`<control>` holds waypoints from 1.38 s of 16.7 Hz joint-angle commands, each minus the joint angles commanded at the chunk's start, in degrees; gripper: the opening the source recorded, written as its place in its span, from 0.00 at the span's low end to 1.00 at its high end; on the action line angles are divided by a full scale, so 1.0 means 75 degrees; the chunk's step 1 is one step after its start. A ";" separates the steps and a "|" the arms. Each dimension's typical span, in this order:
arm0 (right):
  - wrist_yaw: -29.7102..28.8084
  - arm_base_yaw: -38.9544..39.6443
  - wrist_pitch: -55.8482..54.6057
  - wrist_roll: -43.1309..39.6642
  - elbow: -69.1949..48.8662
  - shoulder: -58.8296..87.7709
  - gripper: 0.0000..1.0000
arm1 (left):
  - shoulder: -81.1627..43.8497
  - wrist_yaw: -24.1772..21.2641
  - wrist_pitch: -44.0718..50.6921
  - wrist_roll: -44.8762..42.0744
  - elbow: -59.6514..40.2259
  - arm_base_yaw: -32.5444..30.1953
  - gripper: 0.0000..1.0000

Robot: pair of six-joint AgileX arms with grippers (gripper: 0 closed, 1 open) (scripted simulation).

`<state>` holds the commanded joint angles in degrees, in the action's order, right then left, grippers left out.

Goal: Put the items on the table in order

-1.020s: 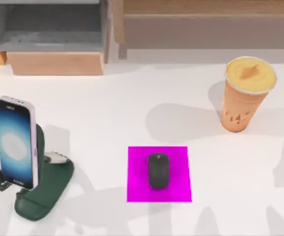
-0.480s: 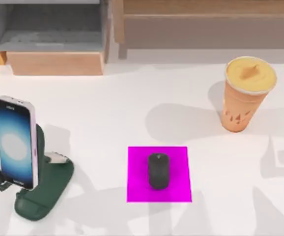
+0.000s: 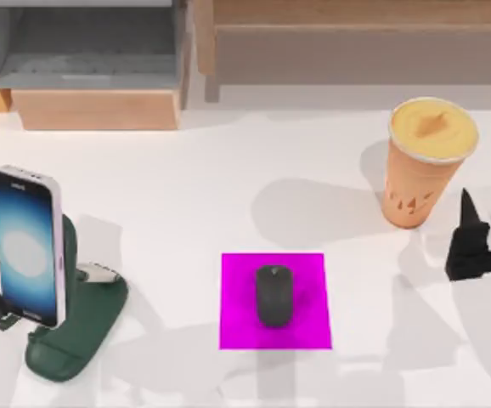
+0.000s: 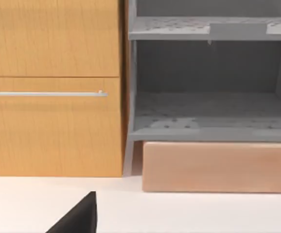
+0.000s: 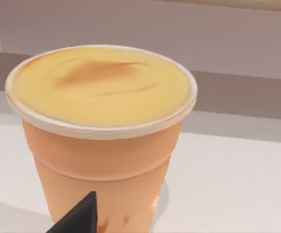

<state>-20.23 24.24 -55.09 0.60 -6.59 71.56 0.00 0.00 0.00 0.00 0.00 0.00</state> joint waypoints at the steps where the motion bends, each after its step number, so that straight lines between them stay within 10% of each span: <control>1: -0.0192 0.0210 -0.0593 0.0000 -0.0138 0.0795 1.00 | 0.0000 0.0000 0.0000 0.0000 0.0000 0.0000 1.00; 12: -0.1874 0.1157 -0.5770 -0.0045 -0.2123 0.6910 1.00 | 0.0000 0.0000 0.0000 0.0000 0.0000 0.0000 1.00; 23: -0.1869 0.1019 -0.5944 -0.0050 -0.2606 0.7284 1.00 | 0.0000 0.0000 0.0000 0.0000 0.0000 0.0000 1.00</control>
<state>-34.25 31.88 -99.68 0.22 -26.13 126.19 0.00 0.00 0.00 0.00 0.00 0.00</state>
